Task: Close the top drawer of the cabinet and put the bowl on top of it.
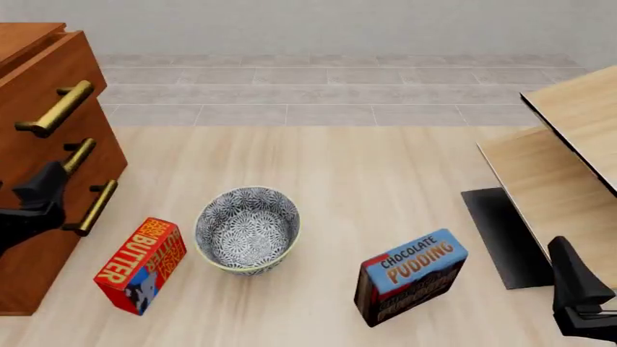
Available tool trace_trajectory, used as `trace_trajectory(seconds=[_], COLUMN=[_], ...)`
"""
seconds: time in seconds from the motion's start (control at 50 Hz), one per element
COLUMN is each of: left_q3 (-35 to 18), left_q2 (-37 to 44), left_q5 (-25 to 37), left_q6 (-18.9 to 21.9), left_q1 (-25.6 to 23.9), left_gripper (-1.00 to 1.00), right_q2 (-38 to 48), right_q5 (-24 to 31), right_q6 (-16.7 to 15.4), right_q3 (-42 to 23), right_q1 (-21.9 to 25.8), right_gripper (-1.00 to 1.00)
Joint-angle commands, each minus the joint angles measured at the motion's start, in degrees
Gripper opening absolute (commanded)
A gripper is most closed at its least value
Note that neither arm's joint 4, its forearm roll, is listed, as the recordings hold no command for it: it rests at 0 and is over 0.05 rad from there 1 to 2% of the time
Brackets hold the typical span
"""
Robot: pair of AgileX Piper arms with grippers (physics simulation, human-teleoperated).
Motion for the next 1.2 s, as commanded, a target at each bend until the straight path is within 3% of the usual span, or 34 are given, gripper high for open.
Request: trace_trajectory(seconds=[0.02,1.2], left_q3=[0.41,-1.43], left_q2=[0.18,11.4], left_q5=[-0.38,-9.25], left_q6=[0.16,-1.38], left_q1=[2.69,10.27], left_gripper=[1.0,1.0], right_q2=[-0.3,-0.31], right_q5=[0.31,0.31], right_q6=[0.01,0.0], right_q3=[-0.02,-0.02], right_q1=[-0.01,0.0], right_gripper=[1.0,1.0])
